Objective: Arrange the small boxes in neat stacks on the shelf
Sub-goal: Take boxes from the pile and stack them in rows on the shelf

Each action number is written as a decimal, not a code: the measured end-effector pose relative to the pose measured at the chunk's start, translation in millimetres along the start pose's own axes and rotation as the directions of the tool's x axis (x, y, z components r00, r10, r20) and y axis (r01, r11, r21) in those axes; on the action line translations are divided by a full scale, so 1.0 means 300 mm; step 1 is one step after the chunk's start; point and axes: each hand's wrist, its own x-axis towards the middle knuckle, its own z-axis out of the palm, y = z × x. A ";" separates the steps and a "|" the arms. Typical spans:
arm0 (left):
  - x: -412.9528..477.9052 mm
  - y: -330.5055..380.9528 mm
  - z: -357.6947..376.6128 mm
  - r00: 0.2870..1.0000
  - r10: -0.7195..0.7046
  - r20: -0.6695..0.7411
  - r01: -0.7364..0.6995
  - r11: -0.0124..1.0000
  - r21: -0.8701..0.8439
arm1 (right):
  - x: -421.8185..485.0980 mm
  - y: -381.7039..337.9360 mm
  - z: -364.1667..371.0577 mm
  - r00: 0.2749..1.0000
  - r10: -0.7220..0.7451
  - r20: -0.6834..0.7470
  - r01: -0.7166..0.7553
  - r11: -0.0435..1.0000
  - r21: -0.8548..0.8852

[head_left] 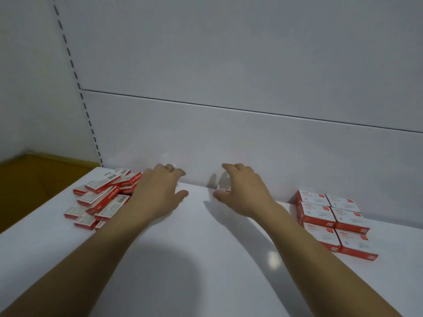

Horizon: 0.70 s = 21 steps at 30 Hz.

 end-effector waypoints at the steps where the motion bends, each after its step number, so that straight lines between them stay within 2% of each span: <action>1: -0.016 -0.019 -0.014 1.000 -0.020 -0.005 0.021 1.000 0.009 | 0.011 -0.031 0.009 0.999 -0.033 0.000 0.033 0.999 0.010; 11: -0.164 -0.209 -0.108 0.962 -0.268 -0.054 0.272 0.957 0.099 | 0.124 -0.315 0.131 0.963 -0.244 0.117 0.238 0.969 0.063; 15: -0.197 -0.251 -0.111 0.954 -0.293 -0.062 0.298 0.946 0.124 | 0.161 -0.377 0.166 0.953 -0.252 0.166 0.240 0.967 0.087; 21: -0.206 -0.273 -0.108 0.943 -0.332 -0.021 0.332 0.934 0.130 | 0.198 -0.443 0.180 0.947 -0.283 0.154 0.267 0.957 0.113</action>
